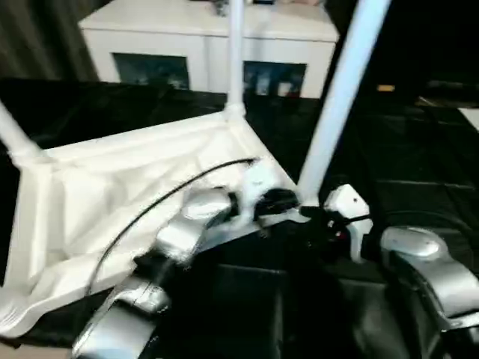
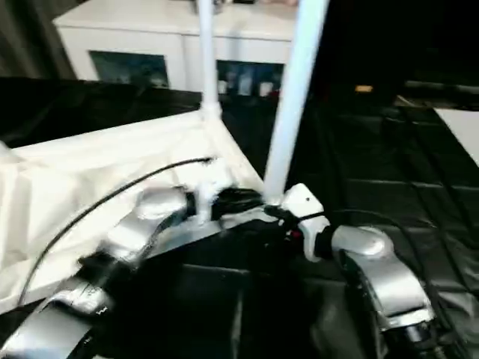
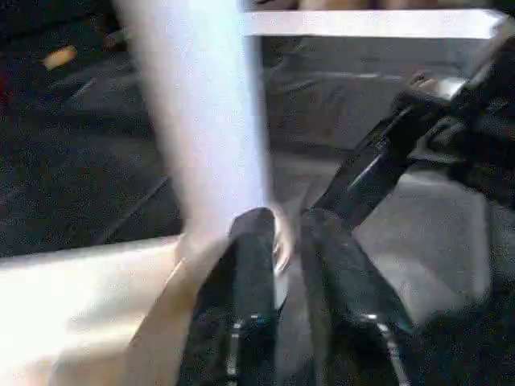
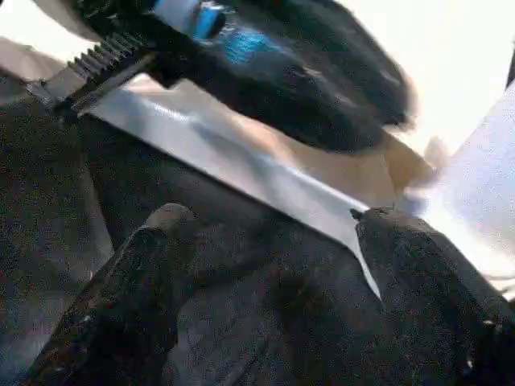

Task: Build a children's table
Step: Rotate leg to tighten, then rotate table base

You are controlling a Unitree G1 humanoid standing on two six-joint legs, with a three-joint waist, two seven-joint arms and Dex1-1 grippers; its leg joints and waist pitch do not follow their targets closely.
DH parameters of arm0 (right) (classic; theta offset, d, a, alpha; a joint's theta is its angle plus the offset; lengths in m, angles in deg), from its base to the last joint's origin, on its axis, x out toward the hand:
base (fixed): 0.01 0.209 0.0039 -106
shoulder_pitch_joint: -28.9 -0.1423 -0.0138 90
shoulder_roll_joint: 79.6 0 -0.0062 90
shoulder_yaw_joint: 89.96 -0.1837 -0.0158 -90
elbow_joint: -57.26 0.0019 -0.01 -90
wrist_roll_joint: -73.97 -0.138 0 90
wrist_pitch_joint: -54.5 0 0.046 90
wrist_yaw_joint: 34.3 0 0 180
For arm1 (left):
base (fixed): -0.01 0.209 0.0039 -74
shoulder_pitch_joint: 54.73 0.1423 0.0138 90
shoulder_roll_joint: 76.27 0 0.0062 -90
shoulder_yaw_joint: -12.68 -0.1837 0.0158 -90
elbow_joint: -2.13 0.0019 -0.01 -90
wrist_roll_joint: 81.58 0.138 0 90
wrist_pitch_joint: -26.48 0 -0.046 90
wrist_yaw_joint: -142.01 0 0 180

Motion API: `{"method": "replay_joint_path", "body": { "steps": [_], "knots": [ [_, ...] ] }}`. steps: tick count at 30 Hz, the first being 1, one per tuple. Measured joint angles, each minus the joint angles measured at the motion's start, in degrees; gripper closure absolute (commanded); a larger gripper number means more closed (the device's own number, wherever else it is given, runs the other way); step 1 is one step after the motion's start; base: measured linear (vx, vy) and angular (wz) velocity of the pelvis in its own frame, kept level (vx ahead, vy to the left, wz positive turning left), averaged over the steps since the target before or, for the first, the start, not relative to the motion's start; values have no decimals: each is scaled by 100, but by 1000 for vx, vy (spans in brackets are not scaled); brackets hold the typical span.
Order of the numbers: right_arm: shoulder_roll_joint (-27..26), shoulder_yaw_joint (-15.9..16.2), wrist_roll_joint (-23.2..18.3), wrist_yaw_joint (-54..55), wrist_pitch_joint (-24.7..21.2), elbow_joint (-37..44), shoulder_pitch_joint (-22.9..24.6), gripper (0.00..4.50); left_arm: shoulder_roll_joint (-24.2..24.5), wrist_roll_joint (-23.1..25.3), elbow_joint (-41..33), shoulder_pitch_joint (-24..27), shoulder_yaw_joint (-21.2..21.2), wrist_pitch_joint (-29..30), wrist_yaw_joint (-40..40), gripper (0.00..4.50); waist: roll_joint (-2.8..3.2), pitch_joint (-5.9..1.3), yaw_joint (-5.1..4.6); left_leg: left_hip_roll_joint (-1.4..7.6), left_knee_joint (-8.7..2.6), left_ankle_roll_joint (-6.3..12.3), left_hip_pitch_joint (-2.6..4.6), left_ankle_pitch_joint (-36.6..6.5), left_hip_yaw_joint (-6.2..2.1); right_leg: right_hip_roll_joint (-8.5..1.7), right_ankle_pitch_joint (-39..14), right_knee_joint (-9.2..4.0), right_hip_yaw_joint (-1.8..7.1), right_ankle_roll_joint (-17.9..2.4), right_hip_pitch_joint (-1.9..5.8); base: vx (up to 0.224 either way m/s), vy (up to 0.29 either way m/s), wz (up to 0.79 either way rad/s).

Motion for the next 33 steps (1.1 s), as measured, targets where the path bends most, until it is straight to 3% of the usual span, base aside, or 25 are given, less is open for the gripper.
{"method": "replay_joint_path", "body": {
  "steps": [3,7,10,15,19,25,33],
  "knots": [
    [-227,5,-12,138,8,-20,-174,102,330,-16,-412,129,404,431,-314,319,-9,-1,-12,0,0,-3,0,2,1,0,0,8,2,0,-2,0,0,0],
    [-700,34,-63,240,105,-79,-309,102,725,-38,-1157,513,991,1300,-862,292,-84,-4,-38,0,1,-9,0,4,2,0,-3,7,5,3,-2,0,0,0],
    [-1167,100,-35,584,350,-404,-493,102,1019,-266,-1837,881,1240,1987,-824,261,-123,-4,-54,-1,1,-19,-4,10,3,1,-2,2,8,2,-6,0,0,0],
    [-1972,25,114,1517,761,-1141,-1009,102,1292,-361,-2331,1188,1274,2374,-692,232,-145,1,-10,-5,-1,-19,-13,10,9,1,1,1,20,-5,-9,0,0,0],
    [-2448,-299,293,2489,1122,-1844,-1403,102,1348,-364,-2703,1292,1255,2663,-706,232,-176,2,-17,-6,-1,-21,-14,12,10,1,2,1,23,-6,-8,0,0,0],
    [-2559,-631,539,3635,1400,-2469,-1719,102,1572,-597,-3457,1555,904,3309,-453,232,-181,5,-11,-9,-3,-23,-17,12,11,2,-1,3,30,-2,-8,0,0,0],
    [-2269,-1273,714,4927,1607,-3145,-1941,102,1761,-631,-3700,1662,535,3720,-231,232,-176,7,45,-25,-2,-24,-26,13,17,7,-10,16,78,14,-5,0,0,0]
  ]
}}
